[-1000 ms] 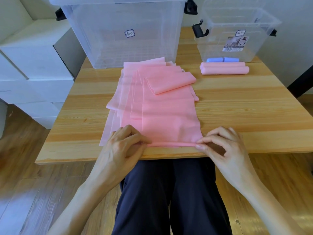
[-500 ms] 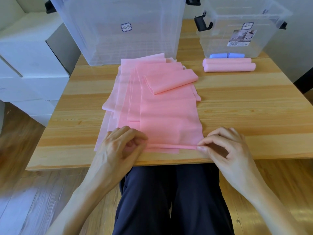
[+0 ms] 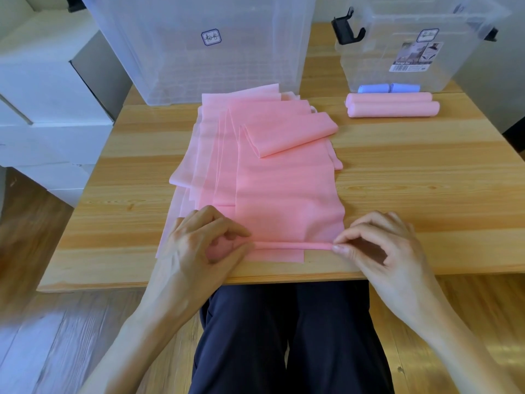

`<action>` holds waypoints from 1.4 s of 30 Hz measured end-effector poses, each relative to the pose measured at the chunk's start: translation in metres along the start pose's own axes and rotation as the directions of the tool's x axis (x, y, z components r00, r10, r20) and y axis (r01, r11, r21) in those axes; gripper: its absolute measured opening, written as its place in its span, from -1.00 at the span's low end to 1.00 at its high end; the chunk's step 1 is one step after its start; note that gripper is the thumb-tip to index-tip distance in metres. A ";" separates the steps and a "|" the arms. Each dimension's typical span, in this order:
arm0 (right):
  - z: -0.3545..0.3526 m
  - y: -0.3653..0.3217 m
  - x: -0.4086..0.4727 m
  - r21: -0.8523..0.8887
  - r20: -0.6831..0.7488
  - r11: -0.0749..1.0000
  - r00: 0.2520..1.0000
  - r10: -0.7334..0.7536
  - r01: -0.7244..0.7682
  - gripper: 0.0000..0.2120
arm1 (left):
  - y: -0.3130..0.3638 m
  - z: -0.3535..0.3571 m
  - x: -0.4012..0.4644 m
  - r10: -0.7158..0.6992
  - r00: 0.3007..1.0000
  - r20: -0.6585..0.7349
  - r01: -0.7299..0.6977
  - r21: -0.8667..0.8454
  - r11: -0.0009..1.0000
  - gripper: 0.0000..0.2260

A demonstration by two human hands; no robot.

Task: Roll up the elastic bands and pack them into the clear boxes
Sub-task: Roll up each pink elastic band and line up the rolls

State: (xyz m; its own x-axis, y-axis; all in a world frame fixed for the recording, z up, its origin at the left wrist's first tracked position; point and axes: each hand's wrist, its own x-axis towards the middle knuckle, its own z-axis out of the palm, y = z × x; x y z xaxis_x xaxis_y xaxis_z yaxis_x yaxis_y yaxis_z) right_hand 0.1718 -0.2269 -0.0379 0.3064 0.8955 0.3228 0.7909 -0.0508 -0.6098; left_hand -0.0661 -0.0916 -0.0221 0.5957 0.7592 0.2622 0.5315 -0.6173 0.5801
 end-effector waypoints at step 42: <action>0.000 0.002 -0.013 0.010 -0.061 1.000 0.998 0.014 -0.014 -0.78 | 0.006 -0.002 -0.013 0.001 1.000 -0.003 -0.001 -0.034 0.999 -0.90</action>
State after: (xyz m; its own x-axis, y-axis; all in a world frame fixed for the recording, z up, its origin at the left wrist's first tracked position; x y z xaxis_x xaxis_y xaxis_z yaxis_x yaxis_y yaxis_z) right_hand 0.1699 -0.2386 -0.0430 0.3495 0.8661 0.3574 0.7815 -0.0590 -0.6211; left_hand -0.0721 -0.1048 -0.0212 0.5947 0.7591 0.2649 0.5100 -0.6109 0.6056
